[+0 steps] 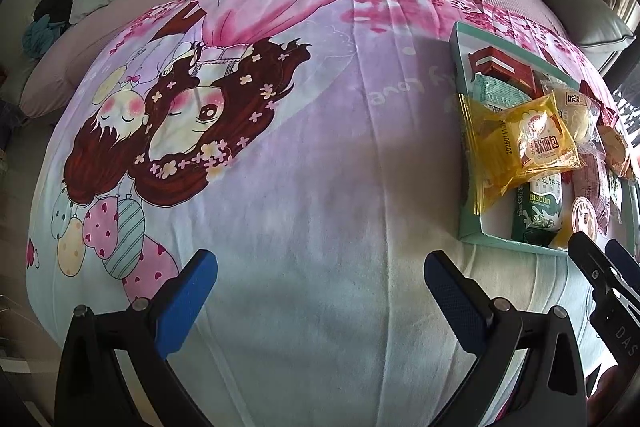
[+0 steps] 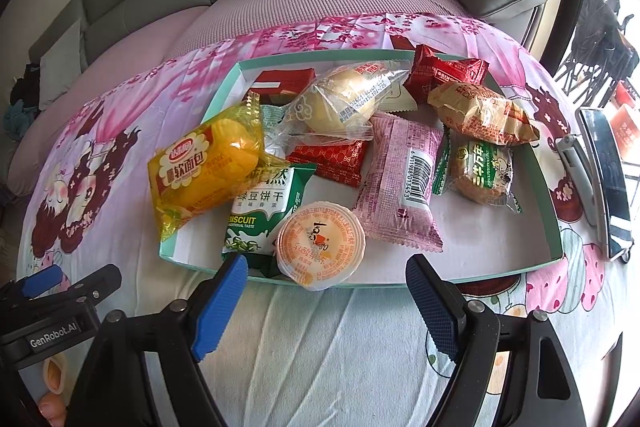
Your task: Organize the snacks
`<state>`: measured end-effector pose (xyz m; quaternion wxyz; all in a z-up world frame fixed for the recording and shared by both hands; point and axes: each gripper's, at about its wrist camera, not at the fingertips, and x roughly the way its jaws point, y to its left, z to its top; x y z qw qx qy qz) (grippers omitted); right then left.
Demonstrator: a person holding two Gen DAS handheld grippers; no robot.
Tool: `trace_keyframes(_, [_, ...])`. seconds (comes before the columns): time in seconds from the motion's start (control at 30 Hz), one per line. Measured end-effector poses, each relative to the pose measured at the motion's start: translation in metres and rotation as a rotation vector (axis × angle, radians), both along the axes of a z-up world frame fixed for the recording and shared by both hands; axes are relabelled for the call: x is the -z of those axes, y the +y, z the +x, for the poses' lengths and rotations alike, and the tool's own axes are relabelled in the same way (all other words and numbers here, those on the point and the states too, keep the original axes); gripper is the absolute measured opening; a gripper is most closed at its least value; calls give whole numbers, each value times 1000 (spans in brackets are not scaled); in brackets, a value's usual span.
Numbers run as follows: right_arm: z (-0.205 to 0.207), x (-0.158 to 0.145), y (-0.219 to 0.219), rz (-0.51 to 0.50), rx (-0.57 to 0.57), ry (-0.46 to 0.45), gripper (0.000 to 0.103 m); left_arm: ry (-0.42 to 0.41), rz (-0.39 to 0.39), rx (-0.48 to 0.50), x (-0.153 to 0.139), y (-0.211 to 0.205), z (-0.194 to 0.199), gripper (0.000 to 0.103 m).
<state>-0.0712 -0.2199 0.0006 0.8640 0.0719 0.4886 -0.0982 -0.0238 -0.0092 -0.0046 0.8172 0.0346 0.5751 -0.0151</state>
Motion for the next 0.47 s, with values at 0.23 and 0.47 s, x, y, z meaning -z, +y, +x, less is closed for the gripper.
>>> trace_keyframes(0.23, [0, 0, 0, 0, 0, 0, 84, -30, 6, 14, -4, -3, -2, 103])
trace_keyframes(0.47, [0, 1, 0, 1, 0, 1, 84, -50, 16, 25, -7, -7, -3, 103])
